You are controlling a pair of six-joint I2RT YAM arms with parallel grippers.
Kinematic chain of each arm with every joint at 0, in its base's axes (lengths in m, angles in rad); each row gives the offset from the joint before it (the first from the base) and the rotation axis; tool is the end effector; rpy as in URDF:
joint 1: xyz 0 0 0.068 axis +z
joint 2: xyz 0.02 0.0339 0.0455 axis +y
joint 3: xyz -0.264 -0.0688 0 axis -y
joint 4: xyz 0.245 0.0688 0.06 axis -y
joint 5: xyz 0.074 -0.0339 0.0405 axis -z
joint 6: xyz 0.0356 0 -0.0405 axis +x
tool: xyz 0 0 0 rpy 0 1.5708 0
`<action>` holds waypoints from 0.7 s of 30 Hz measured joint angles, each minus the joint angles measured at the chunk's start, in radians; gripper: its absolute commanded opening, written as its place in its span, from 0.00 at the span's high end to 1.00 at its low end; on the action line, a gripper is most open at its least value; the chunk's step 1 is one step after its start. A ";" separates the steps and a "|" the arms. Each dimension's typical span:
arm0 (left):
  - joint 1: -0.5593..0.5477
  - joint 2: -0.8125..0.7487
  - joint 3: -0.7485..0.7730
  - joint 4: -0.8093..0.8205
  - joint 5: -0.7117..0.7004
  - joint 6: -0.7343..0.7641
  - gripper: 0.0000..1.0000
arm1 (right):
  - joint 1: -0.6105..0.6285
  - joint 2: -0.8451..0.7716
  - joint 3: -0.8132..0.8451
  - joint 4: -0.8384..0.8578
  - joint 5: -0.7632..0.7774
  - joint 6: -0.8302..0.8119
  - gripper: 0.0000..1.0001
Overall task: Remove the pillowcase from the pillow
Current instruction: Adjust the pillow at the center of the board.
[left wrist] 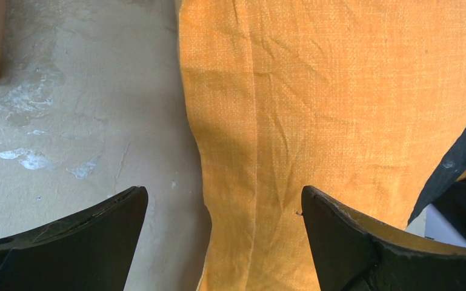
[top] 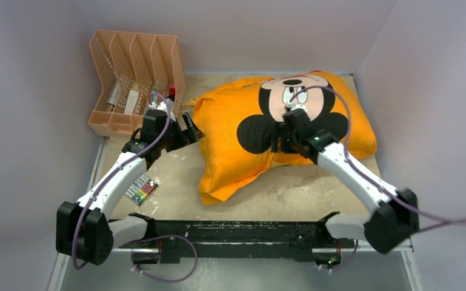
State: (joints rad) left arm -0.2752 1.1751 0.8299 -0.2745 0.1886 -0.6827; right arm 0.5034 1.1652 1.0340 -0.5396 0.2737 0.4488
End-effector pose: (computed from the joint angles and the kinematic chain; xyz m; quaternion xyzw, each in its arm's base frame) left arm 0.2463 -0.0765 0.2674 -0.1369 0.8755 -0.2843 0.3659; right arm 0.2248 0.1128 0.3162 0.0350 0.8933 0.0883 0.4393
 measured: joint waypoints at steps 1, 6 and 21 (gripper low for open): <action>0.000 0.000 0.000 -0.003 -0.001 -0.002 0.02 | 0.000 0.076 -0.007 0.011 -0.030 -0.003 0.28; 0.000 -0.024 -0.006 -0.052 -0.032 0.014 0.01 | 0.002 0.105 -0.192 0.053 -0.156 0.022 0.37; -0.082 0.188 -0.024 0.163 0.019 -0.037 0.72 | 0.002 -0.154 -0.269 -0.008 -0.214 0.118 0.25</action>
State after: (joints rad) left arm -0.3569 1.3636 0.8059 -0.1116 0.2073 -0.7197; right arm 0.5049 1.0111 0.7650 -0.5472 0.0601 0.5667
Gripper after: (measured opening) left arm 0.599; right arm 0.719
